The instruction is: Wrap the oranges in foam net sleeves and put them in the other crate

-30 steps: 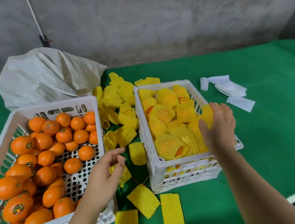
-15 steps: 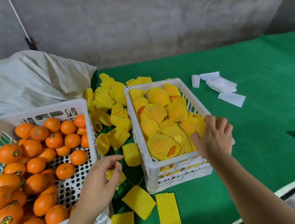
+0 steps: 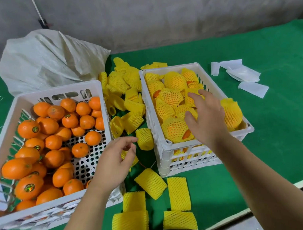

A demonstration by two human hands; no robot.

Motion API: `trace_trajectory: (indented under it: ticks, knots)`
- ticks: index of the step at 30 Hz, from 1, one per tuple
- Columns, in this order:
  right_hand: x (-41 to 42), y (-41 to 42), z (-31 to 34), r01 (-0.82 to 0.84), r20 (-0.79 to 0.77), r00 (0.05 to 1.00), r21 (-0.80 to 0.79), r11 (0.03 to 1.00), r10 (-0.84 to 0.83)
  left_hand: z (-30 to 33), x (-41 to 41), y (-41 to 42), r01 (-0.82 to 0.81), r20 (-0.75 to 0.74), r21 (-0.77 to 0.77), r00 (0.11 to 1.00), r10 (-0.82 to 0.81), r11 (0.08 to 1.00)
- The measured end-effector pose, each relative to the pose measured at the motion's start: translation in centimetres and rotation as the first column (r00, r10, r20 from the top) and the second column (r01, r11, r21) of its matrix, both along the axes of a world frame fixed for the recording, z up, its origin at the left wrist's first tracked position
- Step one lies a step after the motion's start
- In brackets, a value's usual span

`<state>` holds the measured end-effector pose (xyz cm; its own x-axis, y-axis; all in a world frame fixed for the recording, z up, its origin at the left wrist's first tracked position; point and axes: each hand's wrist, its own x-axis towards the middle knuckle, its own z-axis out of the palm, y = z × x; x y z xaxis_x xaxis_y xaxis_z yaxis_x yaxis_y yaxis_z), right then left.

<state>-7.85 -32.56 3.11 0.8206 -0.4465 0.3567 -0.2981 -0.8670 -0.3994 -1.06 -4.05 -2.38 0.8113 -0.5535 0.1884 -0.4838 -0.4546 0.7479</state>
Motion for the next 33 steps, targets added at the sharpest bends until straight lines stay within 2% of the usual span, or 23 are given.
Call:
trace_trajectory:
  ticks: [3,6,11,13,15,18,20,22,24,26,28,31,33]
  knots:
    - [-0.3,4.5,-1.3,-0.232,-0.01,0.973,-0.05,0.971,0.232,0.0,-0.3,-0.4,0.04,0.114,0.138,0.992,-0.056,0.99]
    - [-0.1,7.5,-2.6,-0.285,-0.092,0.957,-0.109,0.952,0.275,0.0,-0.5,-0.7,0.041,0.222,0.279,0.969,-0.106,0.96]
    - [1.0,9.9,-3.5,-0.367,-0.206,0.924,-0.245,0.898,0.321,-0.1,-0.9,-1.0,-0.032,0.339,0.345,0.936,-0.092,0.938]
    - [0.9,9.9,-3.4,-0.321,-0.146,0.946,-0.267,0.909,0.291,-0.3,-1.6,-1.2,-0.047,0.456,0.355,0.88,-0.129,0.934]
    - [0.1,9.8,-3.9,-0.324,-0.026,0.943,-0.31,0.894,0.332,-0.9,-3.0,-1.0,-0.031,0.535,0.303,0.833,-0.143,0.952]
    - [-2.9,10.1,-6.7,-0.523,0.015,0.833,-0.31,0.794,0.554,-3.4,-5.6,0.6,0.026,0.607,0.23,0.777,-0.164,0.973]
    - [-5.6,9.9,-9.5,-0.648,-0.052,0.749,-0.264,0.715,0.66,-6.2,-7.7,2.5,0.154,0.556,0.298,0.774,-0.303,0.942]
    - [-7.8,9.2,-12.2,-0.713,-0.25,0.698,-0.162,0.682,0.671,-9.4,-9.4,4.6,0.287,0.391,0.43,0.795,-0.463,0.856]
    - [-8.9,8.1,-14.7,-0.678,-0.595,0.573,0.042,0.734,0.564,-12.2,-10.1,6.3,0.284,0.191,0.609,0.854,-0.484,0.74]
    - [-9.5,7.1,-16.8,-0.589,-0.776,0.407,0.18,0.788,0.482,-14.4,-10.1,6.9,0.26,0.036,0.749,0.902,-0.43,0.609]
    - [-9.9,6.5,-18.2,-0.531,-0.816,0.349,0.232,0.815,0.46,-15.8,-10.0,6.4,0.265,-0.033,0.796,0.917,-0.399,0.544]
    - [-9.8,6.2,-19.0,-0.437,-0.808,0.367,0.288,0.852,0.462,-16.3,-9.6,4.8,0.24,-0.053,0.762,0.949,-0.312,0.602]
    - [-9.6,6.2,-19.1,-0.447,-0.784,0.385,0.303,0.842,0.487,-16.5,-8.9,4.2,0.242,-0.09,0.741,0.96,-0.265,0.627]
